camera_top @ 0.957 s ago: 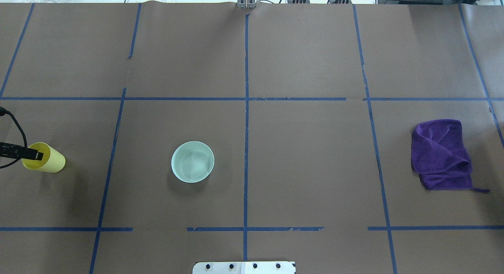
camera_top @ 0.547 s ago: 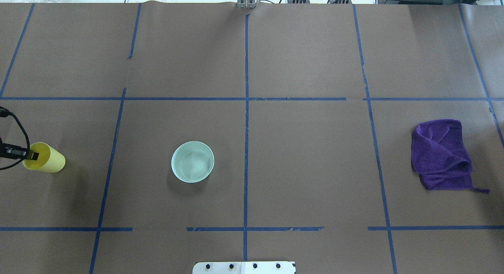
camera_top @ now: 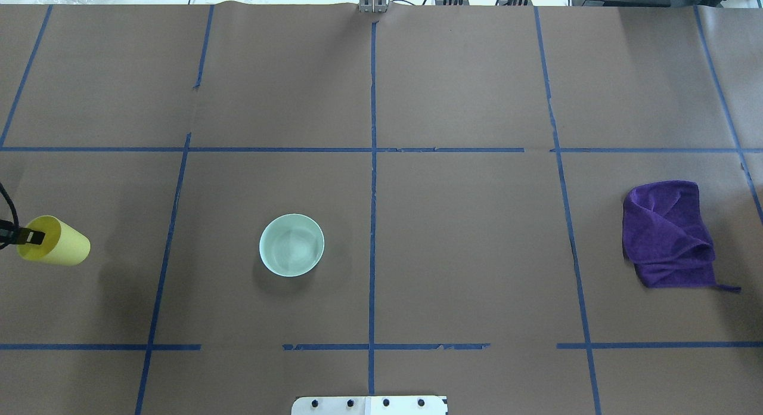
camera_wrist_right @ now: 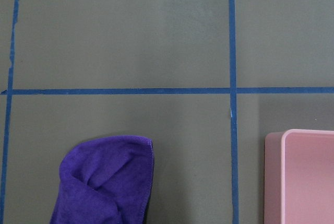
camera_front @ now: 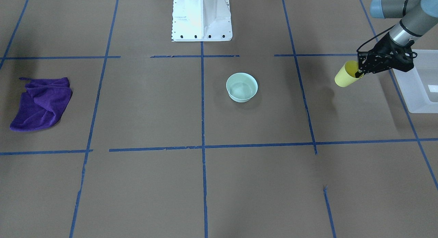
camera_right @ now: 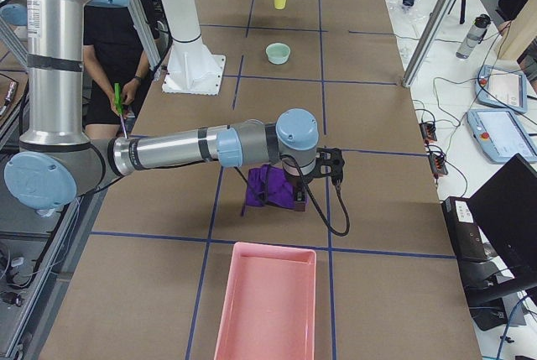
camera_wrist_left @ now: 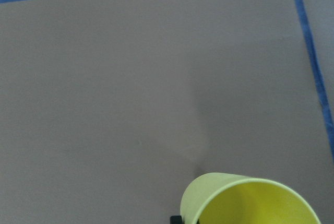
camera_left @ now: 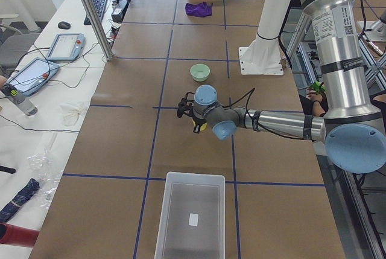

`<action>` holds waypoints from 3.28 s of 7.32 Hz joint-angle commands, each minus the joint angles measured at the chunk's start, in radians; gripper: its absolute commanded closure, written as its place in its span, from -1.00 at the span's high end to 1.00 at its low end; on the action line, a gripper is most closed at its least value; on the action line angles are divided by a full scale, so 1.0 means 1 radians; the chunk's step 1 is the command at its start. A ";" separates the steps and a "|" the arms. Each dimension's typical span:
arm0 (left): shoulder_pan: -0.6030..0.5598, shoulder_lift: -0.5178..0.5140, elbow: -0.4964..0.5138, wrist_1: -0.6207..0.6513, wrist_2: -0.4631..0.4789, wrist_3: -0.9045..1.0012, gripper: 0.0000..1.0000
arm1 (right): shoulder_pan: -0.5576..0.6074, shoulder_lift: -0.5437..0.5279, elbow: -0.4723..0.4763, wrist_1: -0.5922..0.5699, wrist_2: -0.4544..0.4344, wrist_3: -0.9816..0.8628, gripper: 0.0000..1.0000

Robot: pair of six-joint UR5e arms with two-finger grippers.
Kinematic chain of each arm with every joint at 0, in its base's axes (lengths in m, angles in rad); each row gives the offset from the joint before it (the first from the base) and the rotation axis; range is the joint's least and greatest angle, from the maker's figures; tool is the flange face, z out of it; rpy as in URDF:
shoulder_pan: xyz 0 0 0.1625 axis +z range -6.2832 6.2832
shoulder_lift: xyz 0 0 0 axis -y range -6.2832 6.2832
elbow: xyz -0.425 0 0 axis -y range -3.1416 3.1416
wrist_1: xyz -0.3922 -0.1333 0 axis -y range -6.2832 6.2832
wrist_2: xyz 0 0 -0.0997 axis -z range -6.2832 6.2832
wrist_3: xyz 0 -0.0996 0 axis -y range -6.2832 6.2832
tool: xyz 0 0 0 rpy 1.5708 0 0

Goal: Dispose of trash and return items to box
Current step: 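Grasp the yellow cup with the left gripper and lift it, then carry the yellow cup to the clear bin while the right gripper reaches the purple cloth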

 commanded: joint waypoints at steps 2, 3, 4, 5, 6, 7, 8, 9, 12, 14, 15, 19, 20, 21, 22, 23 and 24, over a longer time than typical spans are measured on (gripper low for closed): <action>-0.172 -0.028 -0.057 0.241 -0.037 0.290 -1.00 | -0.127 -0.031 -0.003 0.179 -0.008 0.174 1.00; -0.220 -0.059 -0.074 0.326 -0.034 0.356 -1.00 | -0.229 -0.034 -0.003 0.302 -0.088 0.300 1.00; -0.275 -0.087 -0.082 0.389 -0.031 0.428 -1.00 | -0.334 -0.041 -0.015 0.395 -0.148 0.378 1.00; -0.313 -0.105 -0.082 0.428 -0.028 0.479 -1.00 | -0.406 -0.041 -0.020 0.430 -0.188 0.385 1.00; -0.343 -0.113 -0.082 0.448 -0.026 0.525 -1.00 | -0.490 -0.034 -0.037 0.450 -0.266 0.381 1.00; -0.379 -0.113 -0.074 0.453 -0.026 0.571 -1.00 | -0.537 -0.028 -0.078 0.485 -0.289 0.379 1.00; -0.416 -0.113 -0.073 0.468 -0.026 0.611 -1.00 | -0.554 -0.028 -0.133 0.555 -0.288 0.374 1.00; -0.452 -0.113 -0.070 0.495 -0.026 0.661 -1.00 | -0.585 -0.027 -0.204 0.652 -0.288 0.376 1.00; -0.513 -0.113 -0.062 0.522 -0.026 0.751 -1.00 | -0.611 0.010 -0.270 0.729 -0.277 0.385 1.00; -0.515 -0.113 -0.056 0.522 -0.026 0.758 -1.00 | -0.616 0.007 -0.263 0.726 -0.279 0.387 1.00; -0.519 -0.113 -0.056 0.522 -0.026 0.758 -1.00 | -0.619 0.005 -0.263 0.725 -0.283 0.387 1.00; -0.565 -0.114 -0.003 0.522 -0.025 0.822 -1.00 | -0.657 0.005 -0.247 0.723 -0.292 0.388 1.00; -0.575 -0.114 0.013 0.522 -0.020 0.837 -1.00 | -0.660 0.005 -0.246 0.720 -0.294 0.388 0.66; -0.582 -0.114 0.021 0.522 0.015 0.840 -1.00 | -0.665 0.005 -0.246 0.719 -0.294 0.388 -0.02; -0.584 -0.116 0.024 0.520 0.039 0.840 -1.00 | -0.669 0.005 -0.240 0.719 -0.294 0.387 -0.94; -0.585 -0.118 0.028 0.522 0.041 0.840 -1.00 | -0.675 0.004 -0.229 0.716 -0.294 0.387 -1.00; -0.587 -0.118 0.041 0.520 0.041 0.840 -1.00 | -0.666 0.002 -0.208 0.709 -0.286 0.387 -1.00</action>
